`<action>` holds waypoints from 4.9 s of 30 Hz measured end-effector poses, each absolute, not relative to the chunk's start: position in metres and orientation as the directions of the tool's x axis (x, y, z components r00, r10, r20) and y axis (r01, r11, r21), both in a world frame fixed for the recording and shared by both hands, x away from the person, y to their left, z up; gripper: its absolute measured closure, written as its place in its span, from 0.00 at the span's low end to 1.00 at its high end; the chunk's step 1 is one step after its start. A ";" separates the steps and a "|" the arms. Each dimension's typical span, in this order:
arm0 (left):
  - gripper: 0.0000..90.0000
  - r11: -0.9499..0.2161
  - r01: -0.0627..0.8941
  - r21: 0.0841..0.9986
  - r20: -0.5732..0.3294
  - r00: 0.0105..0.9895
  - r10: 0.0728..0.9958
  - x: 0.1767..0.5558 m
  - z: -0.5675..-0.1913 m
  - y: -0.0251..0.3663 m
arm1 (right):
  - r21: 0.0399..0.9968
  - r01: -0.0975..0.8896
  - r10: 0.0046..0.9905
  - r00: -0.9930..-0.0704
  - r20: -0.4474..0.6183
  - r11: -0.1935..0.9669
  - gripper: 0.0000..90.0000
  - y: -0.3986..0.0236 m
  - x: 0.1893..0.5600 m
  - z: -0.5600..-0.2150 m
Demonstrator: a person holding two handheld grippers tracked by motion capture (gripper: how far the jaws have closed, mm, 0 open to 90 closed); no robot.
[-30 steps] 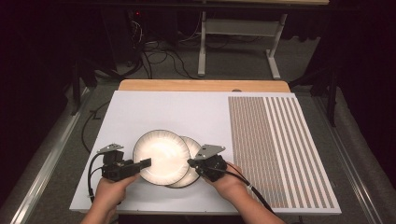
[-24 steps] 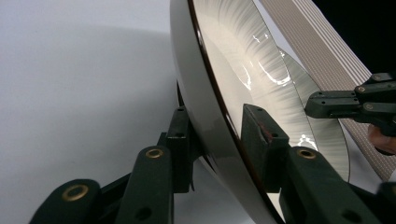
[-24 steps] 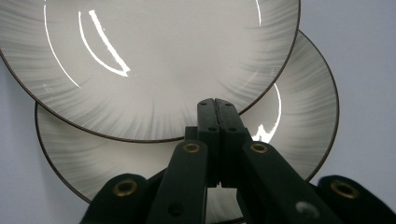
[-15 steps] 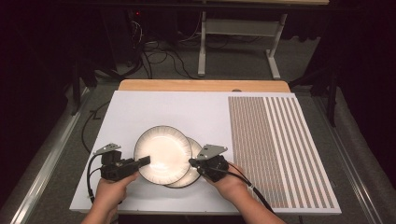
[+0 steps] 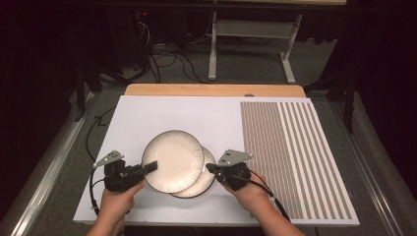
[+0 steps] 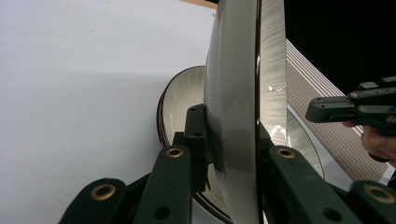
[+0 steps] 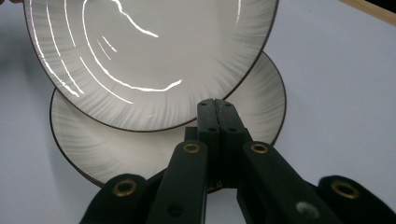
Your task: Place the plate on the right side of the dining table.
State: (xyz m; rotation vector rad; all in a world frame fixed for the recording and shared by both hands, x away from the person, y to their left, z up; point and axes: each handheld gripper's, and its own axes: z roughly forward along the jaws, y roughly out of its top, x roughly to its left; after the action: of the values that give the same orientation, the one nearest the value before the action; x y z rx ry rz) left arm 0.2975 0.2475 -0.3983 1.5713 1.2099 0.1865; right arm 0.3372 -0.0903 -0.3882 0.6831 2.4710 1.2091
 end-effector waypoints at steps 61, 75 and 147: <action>0.89 -0.111 0.329 0.938 -0.131 0.633 0.763 0.278 -0.382 0.227 | 0.925 0.265 0.710 -0.705 -0.006 0.271 0.01 -0.200 0.311 -0.355; 0.89 -0.110 0.333 0.936 -0.135 0.631 0.764 0.279 -0.382 0.227 | 0.906 0.266 0.630 -0.777 -0.002 0.331 0.01 -0.152 0.322 -0.362; 0.89 -0.081 0.359 0.930 -0.176 0.628 0.758 0.282 -0.384 0.232 | 0.848 0.433 0.562 -0.801 0.205 0.307 0.89 -0.083 0.362 -0.401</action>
State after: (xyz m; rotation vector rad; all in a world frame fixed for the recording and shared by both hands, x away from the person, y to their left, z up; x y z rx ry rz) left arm 0.2820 0.2324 -0.3843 1.6846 0.9258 0.4262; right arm 0.3619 -0.0827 -0.4009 0.9315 2.4329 1.5127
